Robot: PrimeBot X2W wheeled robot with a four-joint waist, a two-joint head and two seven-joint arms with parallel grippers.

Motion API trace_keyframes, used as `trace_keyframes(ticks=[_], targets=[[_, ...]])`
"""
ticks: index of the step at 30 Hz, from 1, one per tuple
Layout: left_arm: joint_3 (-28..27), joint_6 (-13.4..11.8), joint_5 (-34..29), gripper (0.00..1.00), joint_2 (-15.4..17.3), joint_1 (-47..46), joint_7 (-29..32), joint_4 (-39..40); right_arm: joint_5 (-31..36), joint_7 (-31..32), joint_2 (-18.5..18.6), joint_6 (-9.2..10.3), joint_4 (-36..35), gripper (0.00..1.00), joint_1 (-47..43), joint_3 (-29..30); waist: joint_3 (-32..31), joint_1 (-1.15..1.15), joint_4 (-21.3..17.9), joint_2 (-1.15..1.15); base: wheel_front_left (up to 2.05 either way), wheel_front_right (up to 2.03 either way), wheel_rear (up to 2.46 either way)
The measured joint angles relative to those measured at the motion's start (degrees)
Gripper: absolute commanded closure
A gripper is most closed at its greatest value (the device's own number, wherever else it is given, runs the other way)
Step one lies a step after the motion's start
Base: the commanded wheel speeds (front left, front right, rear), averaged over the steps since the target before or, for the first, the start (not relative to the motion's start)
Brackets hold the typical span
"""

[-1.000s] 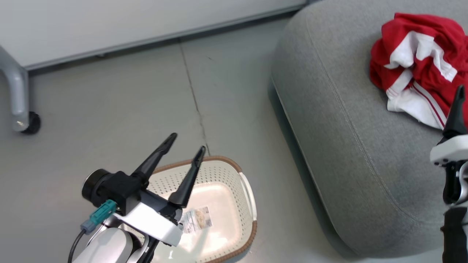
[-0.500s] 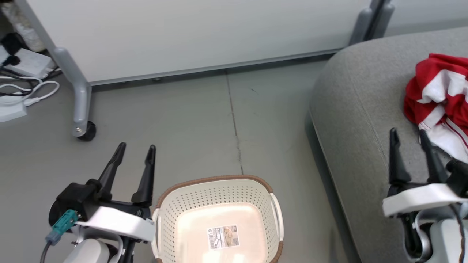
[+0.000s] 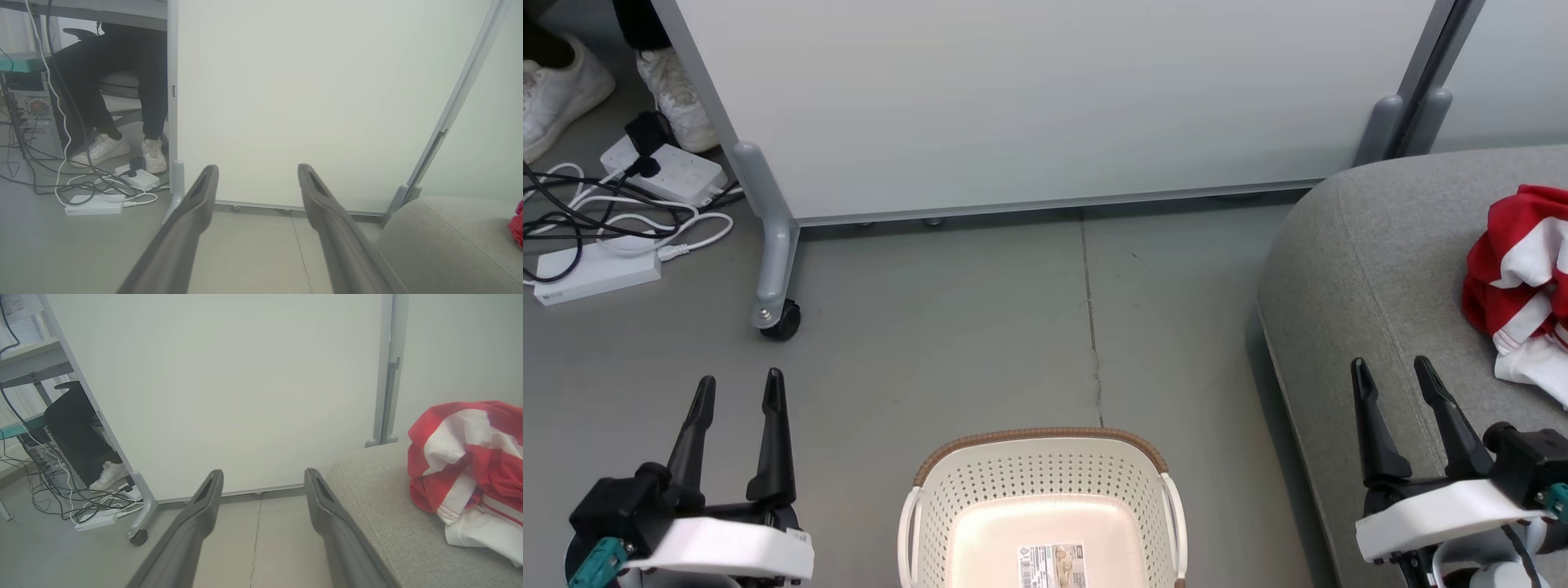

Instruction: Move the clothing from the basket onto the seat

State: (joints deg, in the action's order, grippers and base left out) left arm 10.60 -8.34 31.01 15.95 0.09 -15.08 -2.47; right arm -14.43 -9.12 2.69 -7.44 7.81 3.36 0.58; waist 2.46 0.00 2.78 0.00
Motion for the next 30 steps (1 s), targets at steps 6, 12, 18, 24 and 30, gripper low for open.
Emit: trace_keyframes(ticks=[6, 12, 18, 24, 30], targets=[[-0.4, 1.3, -2.1, 0.00, -1.4, 3.9, 0.0, 0.1, 0.0, 1.1, 0.0, 0.00, -1.3, 0.00, -2.7, 0.6, -2.5, 0.00, 0.7, 0.00, 0.00, 0.00, 0.00], [0.9, 1.8, -4.7, 0.00, -1.0, 5.6, 0.0, -0.5, 0.4, 2.1, 0.1, 0.00, -2.3, 0.00, -4.8, 1.6, -3.9, 0.00, 0.9, 0.00, 0.00, 0.00, 0.00], [2.5, 2.2, -6.9, 0.00, -0.1, 6.7, 0.0, -2.3, 0.7, 3.1, 0.0, 0.00, -3.6, 0.00, -7.3, 2.1, -4.9, 0.00, 0.8, 0.00, 0.00, 0.00, 0.00], [3.8, 1.7, -8.7, 0.00, 1.1, 6.8, 0.0, -3.5, 1.2, 4.6, 0.0, 0.00, -6.4, 0.00, -10.1, 2.5, -5.9, 0.00, 0.4, 0.00, 0.00, 0.00, 0.00], [3.9, 1.4, -8.7, 0.00, 1.1, 6.8, 0.2, -3.7, 1.2, 4.8, 0.0, 0.00, -6.4, 0.00, -10.2, 2.3, -5.9, 0.00, 0.4, 0.00, 0.00, 0.00, 0.00]])
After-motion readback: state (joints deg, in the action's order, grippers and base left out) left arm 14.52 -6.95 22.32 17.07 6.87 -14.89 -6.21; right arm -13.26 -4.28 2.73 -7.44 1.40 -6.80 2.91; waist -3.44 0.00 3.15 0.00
